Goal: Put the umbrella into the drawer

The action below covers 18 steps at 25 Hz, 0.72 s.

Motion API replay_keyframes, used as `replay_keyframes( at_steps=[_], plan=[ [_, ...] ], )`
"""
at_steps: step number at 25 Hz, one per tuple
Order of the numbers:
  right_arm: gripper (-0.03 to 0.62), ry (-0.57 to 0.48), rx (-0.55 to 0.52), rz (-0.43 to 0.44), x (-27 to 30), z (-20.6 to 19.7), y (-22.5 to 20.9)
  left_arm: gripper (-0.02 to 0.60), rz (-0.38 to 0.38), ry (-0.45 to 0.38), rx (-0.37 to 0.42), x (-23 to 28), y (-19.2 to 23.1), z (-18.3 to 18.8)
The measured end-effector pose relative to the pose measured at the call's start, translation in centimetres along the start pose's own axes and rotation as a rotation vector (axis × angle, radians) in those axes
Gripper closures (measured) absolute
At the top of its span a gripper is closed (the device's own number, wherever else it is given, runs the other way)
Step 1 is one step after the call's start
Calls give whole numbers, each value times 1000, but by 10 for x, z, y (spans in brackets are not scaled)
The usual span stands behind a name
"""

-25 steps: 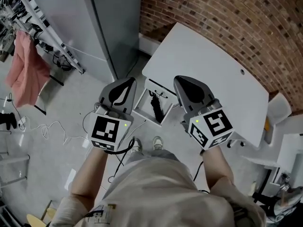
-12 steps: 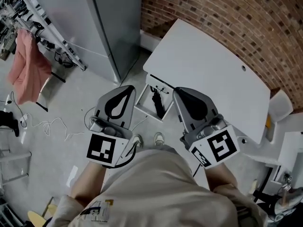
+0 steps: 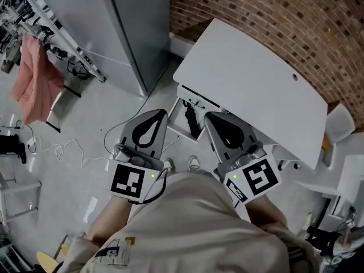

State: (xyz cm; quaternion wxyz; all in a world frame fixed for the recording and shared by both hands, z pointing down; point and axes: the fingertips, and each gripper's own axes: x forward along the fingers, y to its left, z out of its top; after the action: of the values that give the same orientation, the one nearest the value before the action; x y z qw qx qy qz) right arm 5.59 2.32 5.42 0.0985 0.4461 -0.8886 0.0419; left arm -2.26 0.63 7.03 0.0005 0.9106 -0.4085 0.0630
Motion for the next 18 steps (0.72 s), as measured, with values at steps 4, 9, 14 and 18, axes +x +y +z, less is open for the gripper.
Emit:
replay_keyframes(
  at_steps=[4,9,14,18],
  plan=[
    [586,5,10,-8,-4,-3,-4,574,-4,-4,7,2,-3,3],
    [586,0,14,-19,-8,-1,-10,574,-12,-6,12,4,-6,6],
    [586,-2,-5,-21,-8,1,-12,574,-11,-12,73,5,-9,9],
    [586,-4,-3,-18,-8,2,-12,574,-10,-11,102,3,-12,14]
  ],
)
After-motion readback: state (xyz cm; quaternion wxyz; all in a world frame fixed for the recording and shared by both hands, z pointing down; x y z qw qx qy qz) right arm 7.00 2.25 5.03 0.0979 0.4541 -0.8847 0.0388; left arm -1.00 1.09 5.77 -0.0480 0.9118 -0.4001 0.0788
